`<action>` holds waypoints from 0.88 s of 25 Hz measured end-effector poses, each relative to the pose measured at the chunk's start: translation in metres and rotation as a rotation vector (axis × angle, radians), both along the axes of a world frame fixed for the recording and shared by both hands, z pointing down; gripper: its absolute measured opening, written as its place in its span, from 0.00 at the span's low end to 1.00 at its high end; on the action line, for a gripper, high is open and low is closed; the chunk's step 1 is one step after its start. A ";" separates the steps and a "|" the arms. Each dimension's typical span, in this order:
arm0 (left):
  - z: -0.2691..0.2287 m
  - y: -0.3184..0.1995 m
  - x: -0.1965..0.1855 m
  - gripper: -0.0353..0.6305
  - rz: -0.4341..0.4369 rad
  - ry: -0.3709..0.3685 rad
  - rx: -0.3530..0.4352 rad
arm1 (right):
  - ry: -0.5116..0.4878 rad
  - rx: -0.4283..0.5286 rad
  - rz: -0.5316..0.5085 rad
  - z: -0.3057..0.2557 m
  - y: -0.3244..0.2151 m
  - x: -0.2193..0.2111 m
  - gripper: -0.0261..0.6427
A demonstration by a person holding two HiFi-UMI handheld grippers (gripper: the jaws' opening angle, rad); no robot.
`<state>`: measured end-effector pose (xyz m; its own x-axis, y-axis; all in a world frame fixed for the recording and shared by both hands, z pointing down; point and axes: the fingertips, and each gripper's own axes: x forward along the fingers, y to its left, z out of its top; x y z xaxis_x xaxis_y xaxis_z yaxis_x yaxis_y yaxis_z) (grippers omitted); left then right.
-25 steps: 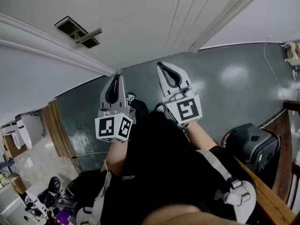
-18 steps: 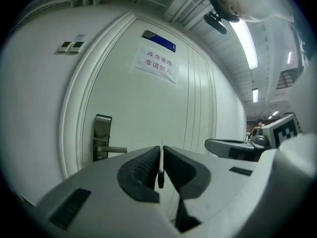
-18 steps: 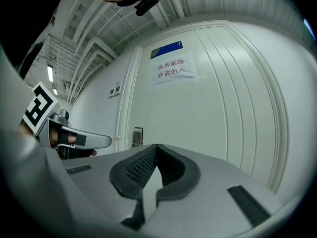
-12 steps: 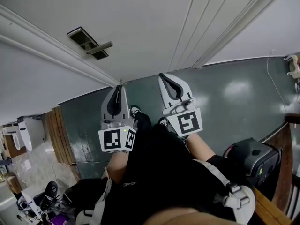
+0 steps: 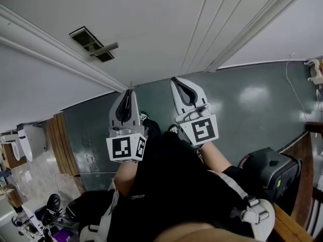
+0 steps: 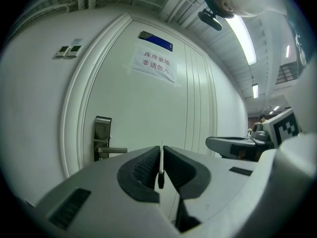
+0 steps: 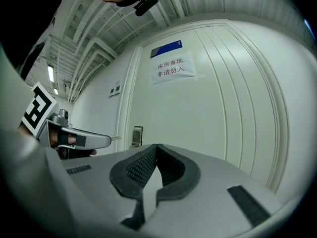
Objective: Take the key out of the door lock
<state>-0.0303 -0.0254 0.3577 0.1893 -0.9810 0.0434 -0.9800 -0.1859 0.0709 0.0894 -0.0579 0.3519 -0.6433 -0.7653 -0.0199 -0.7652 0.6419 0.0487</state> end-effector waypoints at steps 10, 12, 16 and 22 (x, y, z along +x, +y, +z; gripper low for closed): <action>0.004 -0.002 0.003 0.11 0.005 -0.004 -0.013 | 0.013 -0.006 0.001 0.007 -0.001 0.002 0.05; 0.006 -0.002 0.003 0.11 0.003 -0.003 -0.018 | 0.012 -0.009 0.011 0.007 -0.002 0.006 0.05; 0.009 0.000 0.000 0.11 -0.010 -0.002 -0.021 | 0.013 -0.009 0.010 0.008 -0.002 0.010 0.05; 0.009 0.000 -0.001 0.11 -0.010 0.001 -0.010 | 0.017 -0.019 -0.008 0.011 0.000 0.004 0.05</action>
<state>-0.0313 -0.0256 0.3665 0.1793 -0.9824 0.0529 -0.9818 -0.1752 0.0739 0.0935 -0.0583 0.3630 -0.6495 -0.7604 0.0055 -0.7593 0.6489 0.0491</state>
